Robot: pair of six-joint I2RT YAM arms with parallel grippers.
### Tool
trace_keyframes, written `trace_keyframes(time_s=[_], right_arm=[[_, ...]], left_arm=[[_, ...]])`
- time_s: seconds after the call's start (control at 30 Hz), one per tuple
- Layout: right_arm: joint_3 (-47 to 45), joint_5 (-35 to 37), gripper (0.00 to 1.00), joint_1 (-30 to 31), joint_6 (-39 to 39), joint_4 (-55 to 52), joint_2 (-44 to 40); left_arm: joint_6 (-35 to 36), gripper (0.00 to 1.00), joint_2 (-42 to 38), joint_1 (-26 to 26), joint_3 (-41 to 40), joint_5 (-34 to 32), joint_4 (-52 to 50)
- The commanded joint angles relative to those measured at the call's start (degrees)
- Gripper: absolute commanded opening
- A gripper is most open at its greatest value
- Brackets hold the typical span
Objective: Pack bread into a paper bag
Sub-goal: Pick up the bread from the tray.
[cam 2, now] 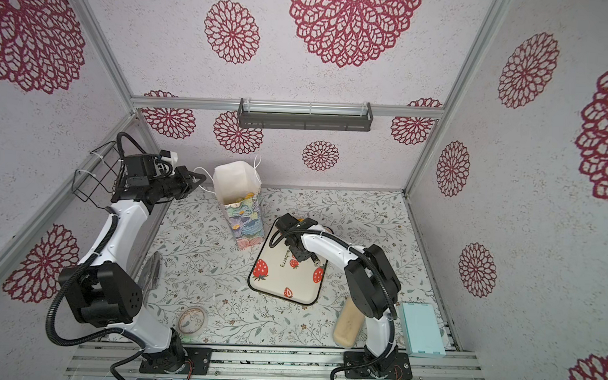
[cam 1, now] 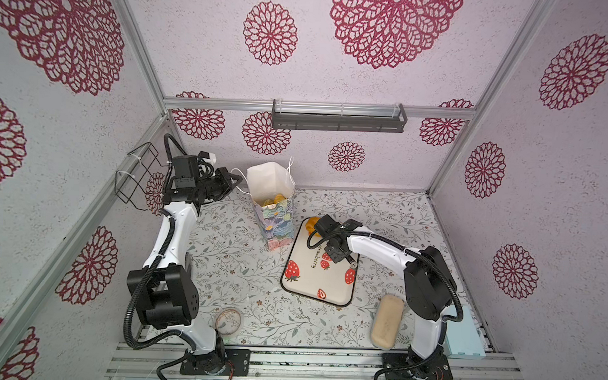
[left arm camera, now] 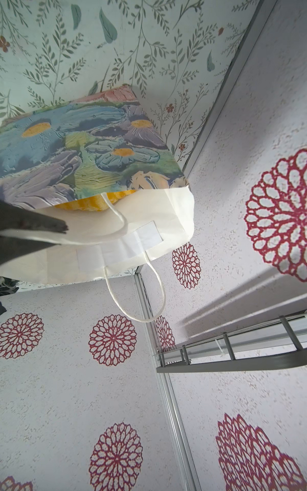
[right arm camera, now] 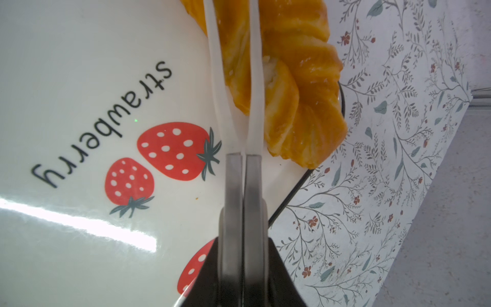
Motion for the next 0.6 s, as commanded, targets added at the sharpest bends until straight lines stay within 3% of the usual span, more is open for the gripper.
trace_keyframes(time_s=[0.0, 0.57], right_arm=[[-0.05, 0.25, 0.19, 0.79, 1.36, 0.11, -5.89], [-3.50, -6.62, 0.18, 0.77, 6.21, 1.26, -19.31]], left_arm=[[-0.12, 0.00, 0.03, 0.52, 0.28, 0.56, 1.51], [-0.40, 0.00, 0.03, 0.48, 0.07, 0.78, 1.90]])
